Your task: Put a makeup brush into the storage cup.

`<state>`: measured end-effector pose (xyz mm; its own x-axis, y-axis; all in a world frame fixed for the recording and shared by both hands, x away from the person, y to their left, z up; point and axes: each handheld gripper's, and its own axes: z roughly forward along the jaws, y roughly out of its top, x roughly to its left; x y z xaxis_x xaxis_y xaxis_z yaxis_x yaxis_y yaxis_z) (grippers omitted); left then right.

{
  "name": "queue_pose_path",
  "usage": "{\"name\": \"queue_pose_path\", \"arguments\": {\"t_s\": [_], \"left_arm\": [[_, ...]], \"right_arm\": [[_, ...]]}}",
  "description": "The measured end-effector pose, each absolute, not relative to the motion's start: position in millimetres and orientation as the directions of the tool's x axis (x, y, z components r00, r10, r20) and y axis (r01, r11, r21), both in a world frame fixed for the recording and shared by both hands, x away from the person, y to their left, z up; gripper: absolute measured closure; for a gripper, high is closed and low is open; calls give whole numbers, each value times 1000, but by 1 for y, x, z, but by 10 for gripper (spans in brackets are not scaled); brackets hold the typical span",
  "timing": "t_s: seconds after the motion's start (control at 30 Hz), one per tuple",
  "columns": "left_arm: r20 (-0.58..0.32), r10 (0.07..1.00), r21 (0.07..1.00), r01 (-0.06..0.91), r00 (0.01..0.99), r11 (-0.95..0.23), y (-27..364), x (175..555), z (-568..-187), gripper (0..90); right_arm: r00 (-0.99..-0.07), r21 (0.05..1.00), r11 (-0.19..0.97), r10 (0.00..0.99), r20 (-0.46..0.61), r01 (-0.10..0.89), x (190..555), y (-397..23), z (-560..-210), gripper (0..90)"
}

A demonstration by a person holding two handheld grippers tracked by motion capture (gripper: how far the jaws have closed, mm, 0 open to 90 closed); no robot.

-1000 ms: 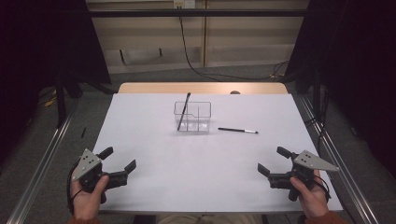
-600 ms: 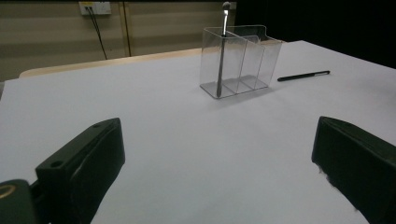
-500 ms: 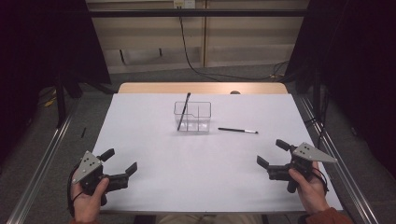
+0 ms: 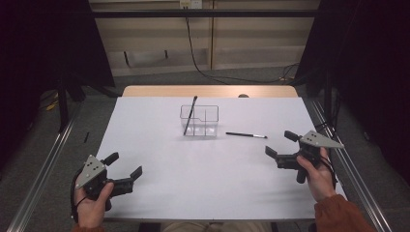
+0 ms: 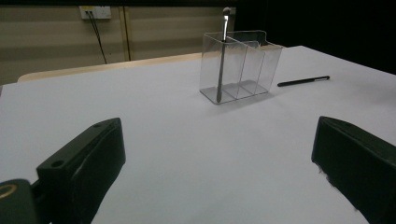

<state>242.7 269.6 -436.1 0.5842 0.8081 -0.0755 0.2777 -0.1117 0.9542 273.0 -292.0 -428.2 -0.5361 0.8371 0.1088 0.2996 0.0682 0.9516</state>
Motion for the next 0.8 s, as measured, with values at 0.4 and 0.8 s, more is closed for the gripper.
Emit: {"name": "queue_pose_path", "arguments": {"t_s": [0.4,0.8], "left_arm": [[-77,806,957,270,587,-106,268,246,-435,25],[-75,807,955,276,586,-112,268,248,-435,25]], "right_arm": [[-571,948,131,819,61,289,306,-280,-411,7],[-553,952,130,832,47,277,335,-276,-401,6]]}}
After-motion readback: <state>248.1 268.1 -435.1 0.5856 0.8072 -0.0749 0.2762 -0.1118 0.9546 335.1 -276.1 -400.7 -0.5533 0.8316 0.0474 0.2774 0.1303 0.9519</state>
